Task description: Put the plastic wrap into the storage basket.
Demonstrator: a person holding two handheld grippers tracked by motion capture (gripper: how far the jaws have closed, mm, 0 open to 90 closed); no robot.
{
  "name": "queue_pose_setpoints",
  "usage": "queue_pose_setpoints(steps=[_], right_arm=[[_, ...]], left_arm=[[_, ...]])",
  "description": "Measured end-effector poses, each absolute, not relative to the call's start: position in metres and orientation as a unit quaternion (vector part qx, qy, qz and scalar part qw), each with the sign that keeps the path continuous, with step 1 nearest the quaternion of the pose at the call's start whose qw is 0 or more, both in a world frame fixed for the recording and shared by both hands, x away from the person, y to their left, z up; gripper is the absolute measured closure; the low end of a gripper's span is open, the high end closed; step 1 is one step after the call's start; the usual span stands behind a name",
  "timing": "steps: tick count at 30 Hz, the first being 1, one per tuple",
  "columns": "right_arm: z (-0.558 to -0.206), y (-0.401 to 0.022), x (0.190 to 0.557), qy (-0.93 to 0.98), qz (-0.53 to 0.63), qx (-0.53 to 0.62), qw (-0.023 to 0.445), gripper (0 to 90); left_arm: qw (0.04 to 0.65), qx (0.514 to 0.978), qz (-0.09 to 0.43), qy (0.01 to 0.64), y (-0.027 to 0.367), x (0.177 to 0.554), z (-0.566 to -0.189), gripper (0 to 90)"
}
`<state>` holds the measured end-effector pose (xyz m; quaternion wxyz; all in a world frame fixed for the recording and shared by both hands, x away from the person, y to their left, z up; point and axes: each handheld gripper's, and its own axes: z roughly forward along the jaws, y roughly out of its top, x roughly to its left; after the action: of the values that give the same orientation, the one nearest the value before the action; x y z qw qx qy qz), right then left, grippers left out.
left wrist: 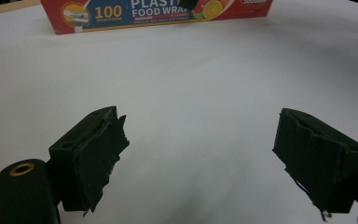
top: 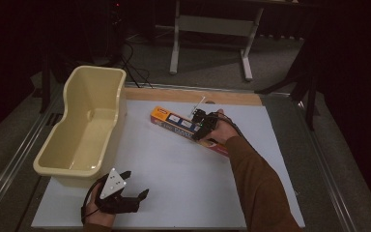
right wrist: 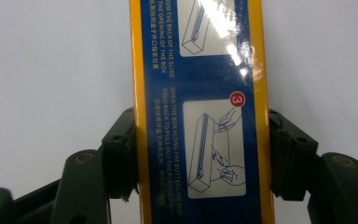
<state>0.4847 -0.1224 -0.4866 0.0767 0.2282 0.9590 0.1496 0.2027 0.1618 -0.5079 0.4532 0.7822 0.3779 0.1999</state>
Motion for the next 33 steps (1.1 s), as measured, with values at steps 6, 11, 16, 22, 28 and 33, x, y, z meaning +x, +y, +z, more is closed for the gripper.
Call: queue_pose_setpoints(steps=[6,11,16,22,28,33], right_arm=[[-0.484,-0.119,0.484,0.943,0.155,0.293,0.015,38.8],[-0.482,-0.116,0.482,0.916,0.171,0.361,-0.04,38.8],[-0.478,-0.113,0.483,0.896,0.175,0.404,-0.063,38.9],[-0.474,-0.113,0.481,0.868,0.194,0.446,-0.095,39.1],[-0.467,-0.118,0.48,0.827,0.259,0.48,-0.14,39.4],[-0.458,-0.118,0.476,0.797,0.312,0.489,-0.172,39.6]], left_arm=[[0.452,0.784,0.201,0.375,0.16,0.202,-0.508,15.1],[0.452,0.784,0.202,0.375,0.159,0.202,-0.508,15.1],[0.451,0.784,0.202,0.376,0.159,0.202,-0.508,15.2],[0.452,0.784,0.203,0.375,0.159,0.202,-0.508,15.2],[0.451,0.784,0.204,0.374,0.159,0.202,-0.508,15.2],[0.452,0.784,0.205,0.374,0.158,0.202,-0.508,15.2]])
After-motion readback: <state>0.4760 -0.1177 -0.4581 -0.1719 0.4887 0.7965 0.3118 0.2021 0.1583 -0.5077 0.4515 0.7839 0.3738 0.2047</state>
